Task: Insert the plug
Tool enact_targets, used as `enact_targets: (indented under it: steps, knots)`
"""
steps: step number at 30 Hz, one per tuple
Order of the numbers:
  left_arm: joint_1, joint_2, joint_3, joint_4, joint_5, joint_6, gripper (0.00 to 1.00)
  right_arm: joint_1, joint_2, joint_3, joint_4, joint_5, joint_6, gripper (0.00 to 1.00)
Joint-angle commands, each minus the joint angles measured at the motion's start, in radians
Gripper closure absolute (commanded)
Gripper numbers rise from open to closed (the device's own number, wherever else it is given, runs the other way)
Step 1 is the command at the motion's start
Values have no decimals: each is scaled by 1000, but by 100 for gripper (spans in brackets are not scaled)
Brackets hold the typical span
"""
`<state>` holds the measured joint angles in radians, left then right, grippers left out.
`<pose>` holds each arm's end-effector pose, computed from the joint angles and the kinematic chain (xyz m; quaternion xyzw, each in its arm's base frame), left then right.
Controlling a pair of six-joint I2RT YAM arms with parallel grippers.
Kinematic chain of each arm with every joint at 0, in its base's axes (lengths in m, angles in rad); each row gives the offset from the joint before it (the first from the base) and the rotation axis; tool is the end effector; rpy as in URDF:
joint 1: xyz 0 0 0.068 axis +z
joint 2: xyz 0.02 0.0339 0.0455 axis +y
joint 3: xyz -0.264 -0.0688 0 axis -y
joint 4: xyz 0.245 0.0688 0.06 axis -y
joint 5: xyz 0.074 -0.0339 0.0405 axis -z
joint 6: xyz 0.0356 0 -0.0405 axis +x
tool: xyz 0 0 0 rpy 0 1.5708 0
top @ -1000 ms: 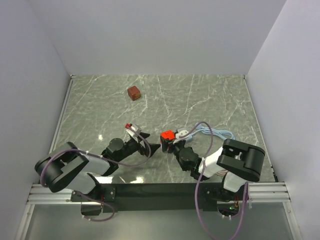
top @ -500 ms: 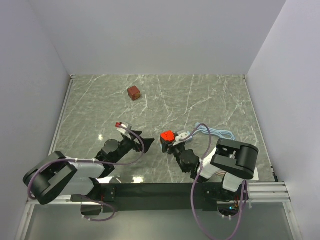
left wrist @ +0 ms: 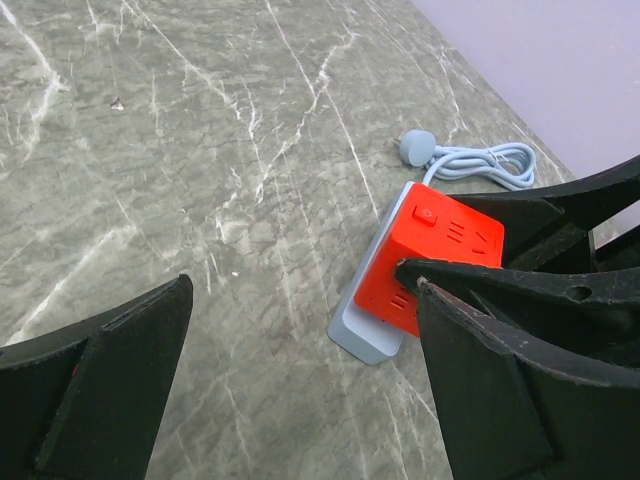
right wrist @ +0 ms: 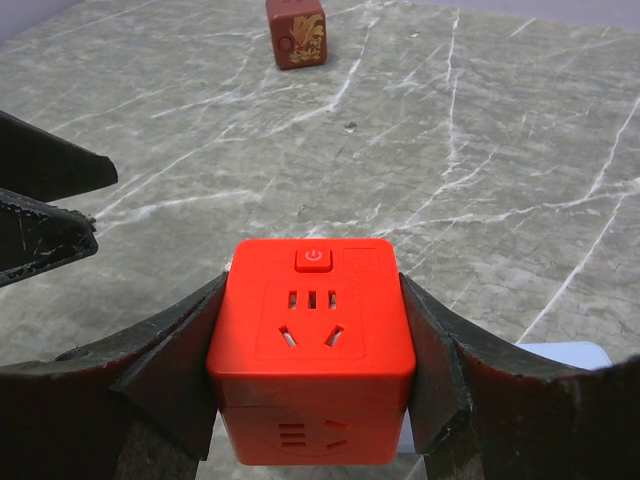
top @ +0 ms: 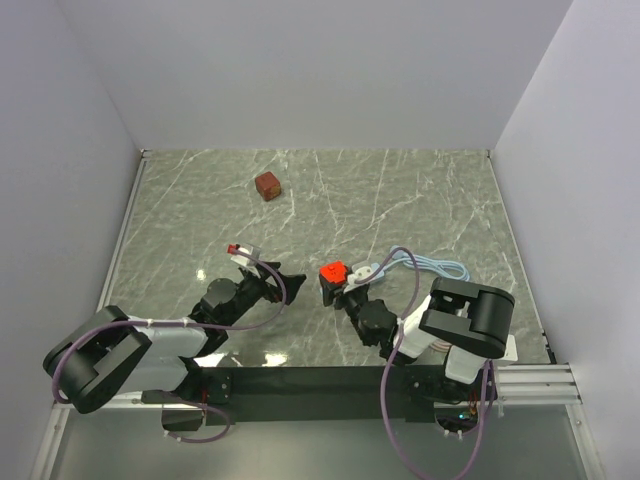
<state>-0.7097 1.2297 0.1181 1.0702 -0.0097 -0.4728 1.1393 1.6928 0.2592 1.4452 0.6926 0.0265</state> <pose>0.1546 -0.1324 0.1647 0.0819 0.7169 -0.3830 0.5767 0.1237 0.2144 0.1422 -0.1443 0.6890 0.1690 0.6898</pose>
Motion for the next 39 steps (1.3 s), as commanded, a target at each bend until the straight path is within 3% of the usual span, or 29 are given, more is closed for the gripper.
enact_targets:
  steps: [1,29,39]
  knots:
    - [9,-10,-3,20,-4,-15,0,10,28,8,317,10,-17,100]
    - [18,7,-3,37,22,-6,1,-1,133,-1,322,41,44,100]
    - [19,5,0,31,19,3,1,65,159,-52,322,156,85,100]
